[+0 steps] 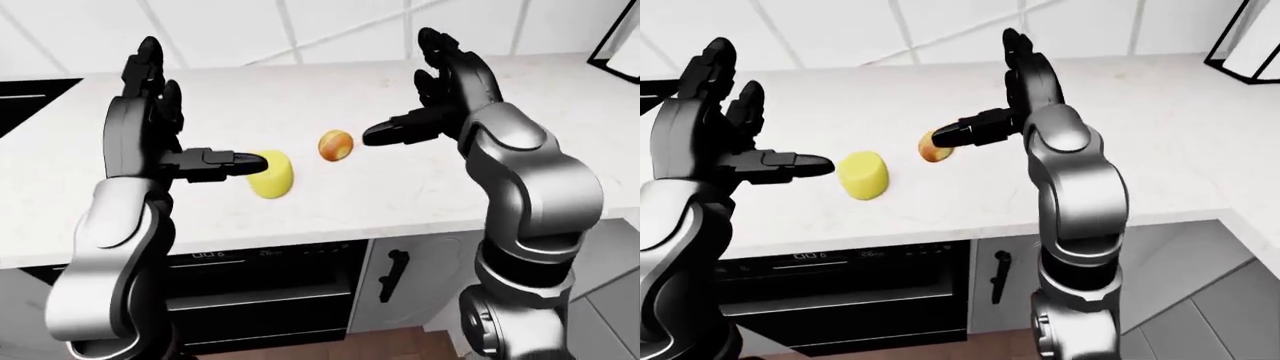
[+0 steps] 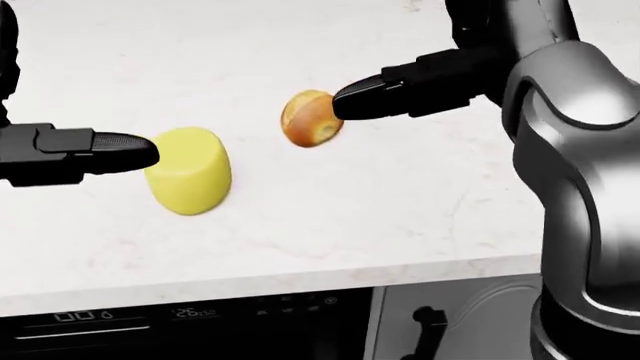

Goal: Place the bread and cheese on the cutting board.

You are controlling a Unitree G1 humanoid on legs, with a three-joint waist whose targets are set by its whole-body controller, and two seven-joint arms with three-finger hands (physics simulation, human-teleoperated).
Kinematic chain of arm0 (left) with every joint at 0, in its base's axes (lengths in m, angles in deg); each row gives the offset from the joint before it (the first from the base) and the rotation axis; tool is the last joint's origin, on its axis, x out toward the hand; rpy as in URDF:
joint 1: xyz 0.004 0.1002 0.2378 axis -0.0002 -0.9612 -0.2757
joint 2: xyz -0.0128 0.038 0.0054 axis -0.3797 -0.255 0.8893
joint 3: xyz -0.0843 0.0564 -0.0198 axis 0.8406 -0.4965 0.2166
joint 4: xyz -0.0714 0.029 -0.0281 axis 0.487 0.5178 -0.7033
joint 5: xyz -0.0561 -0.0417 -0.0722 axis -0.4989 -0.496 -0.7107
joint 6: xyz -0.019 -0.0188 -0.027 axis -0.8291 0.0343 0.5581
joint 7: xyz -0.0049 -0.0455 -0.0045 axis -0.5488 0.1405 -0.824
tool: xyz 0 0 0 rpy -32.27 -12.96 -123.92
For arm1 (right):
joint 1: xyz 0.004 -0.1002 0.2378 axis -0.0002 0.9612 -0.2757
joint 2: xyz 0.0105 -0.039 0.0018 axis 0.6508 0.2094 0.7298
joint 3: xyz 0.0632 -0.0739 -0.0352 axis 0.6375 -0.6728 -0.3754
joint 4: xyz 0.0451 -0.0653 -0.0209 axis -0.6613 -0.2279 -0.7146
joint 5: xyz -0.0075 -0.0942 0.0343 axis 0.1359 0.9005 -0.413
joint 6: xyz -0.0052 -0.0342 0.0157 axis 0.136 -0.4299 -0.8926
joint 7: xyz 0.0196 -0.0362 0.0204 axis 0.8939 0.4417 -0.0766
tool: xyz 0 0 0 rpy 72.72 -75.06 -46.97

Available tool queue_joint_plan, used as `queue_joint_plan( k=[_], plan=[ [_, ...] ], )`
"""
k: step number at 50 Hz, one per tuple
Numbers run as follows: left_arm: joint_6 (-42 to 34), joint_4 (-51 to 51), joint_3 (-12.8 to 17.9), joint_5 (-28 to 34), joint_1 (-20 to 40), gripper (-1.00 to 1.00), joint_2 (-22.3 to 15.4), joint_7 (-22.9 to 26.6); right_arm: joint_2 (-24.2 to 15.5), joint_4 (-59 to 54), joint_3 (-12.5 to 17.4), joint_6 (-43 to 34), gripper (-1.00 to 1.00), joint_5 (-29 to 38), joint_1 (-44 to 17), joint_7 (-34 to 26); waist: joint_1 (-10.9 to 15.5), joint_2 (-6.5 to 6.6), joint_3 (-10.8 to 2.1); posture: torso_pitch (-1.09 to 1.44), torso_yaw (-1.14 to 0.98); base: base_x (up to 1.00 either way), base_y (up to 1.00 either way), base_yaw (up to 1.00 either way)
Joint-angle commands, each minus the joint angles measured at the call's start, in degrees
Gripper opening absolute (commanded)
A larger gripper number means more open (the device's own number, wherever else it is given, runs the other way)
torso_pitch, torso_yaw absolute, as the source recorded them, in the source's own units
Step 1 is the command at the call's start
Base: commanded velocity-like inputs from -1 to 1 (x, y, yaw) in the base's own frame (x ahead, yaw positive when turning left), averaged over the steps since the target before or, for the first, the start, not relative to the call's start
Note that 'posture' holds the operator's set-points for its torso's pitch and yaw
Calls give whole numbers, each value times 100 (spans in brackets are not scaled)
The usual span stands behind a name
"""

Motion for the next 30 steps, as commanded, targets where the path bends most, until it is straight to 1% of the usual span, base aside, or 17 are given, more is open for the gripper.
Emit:
queue_joint_plan(
  k=[1, 5, 7, 9, 10, 11, 12, 13, 16, 17, 20, 22, 25, 26, 30],
  plan=[
    [139, -137, 48, -7, 163, 100, -66, -15, -51, -9, 16, 32, 100, -15, -261, -84, 0, 10, -150, 0, 0, 0, 0, 0],
    [164, -92, 68, -33, 177, 100, -83, -19, -161, -656, -189, 435, 100, 138, -329, -344, -5, 16, -133, 0, 0, 0, 0, 0],
    [183, -90, 53, -34, 156, 100, -84, -27, -87, -835, -104, 710, 100, 172, -371, -449, -7, 20, -131, 0, 0, 0, 0, 0],
    [225, -44, 61, -39, 141, 100, -85, -22, -57, -1184, -32, 1315, 100, 155, -378, -529, -9, 26, -130, 0, 0, 0, 0, 0],
    [229, -36, 64, -45, 141, 100, -85, -24, -42, -1276, -19, 1426, 100, 129, -376, -576, -9, 30, -126, 0, 0, 0, 0, 0],
    [243, -28, 55, -41, 132, 100, -85, -29, -21, -1437, -31, 1733, 100, 124, -325, -607, -8, 34, -127, 0, 0, 0, 0, 0],
    [259, -31, 42, -34, 111, 100, -82, -30, -11, -1613, -111, 2048, 100, 143, -273, -699, -8, 37, -127, 0, 0, 0, 0, 0],
    [290, -24, 31, -23, 80, 100, -73, -28, 32, -1757, -143, 2225, 100, 154, -239, -772, -8, 40, -125, 0, 0, 0, 0, 0],
    [346, -34, 23, -3, 0, 100, -32, -38, 133, -2264, -72, 2889, 100, 193, -173, -735, -20, 46, -141, 0, 0, 0, 0, 0],
    [390, -21, 0, 18, -40, 100, -22, -30, 143, -2501, -140, 3308, 100, 231, -85, -804, -23, 48, -148, 0, 0, 0, 0, 0],
    [415, -5, -4, 47, -52, 100, -9, -15, 218, -2918, -223, 3671, 100, 354, -123, -941, -24, 50, -165, 0, 0, 0, 0, 0],
    [427, -20, -20, 68, -84, 100, 10, -8, 263, -3202, -217, 3869, 100, 426, -205, -981, -26, 54, -175, 0, 0, 0, 0, 0],
    [399, -63, 0, 76, -103, 100, 21, 12, 339, -3702, -216, 4218, 100, 506, -319, -938, -29, 64, -179, 0, 0, 0, 0, 0],
    [401, -64, 11, 80, -111, 100, 12, 24, 341, -3831, -273, 4310, 100, 609, -341, -926, -28, 67, -181, 0, 0, 0, 0, 0],
    [492, 1, 36, 84, -158, 100, 16, 41, 434, -4047, -277, 4575, 100, 705, -347, -943, -23, 70, -186, 0, 0, 0, 0, 0]
  ],
)
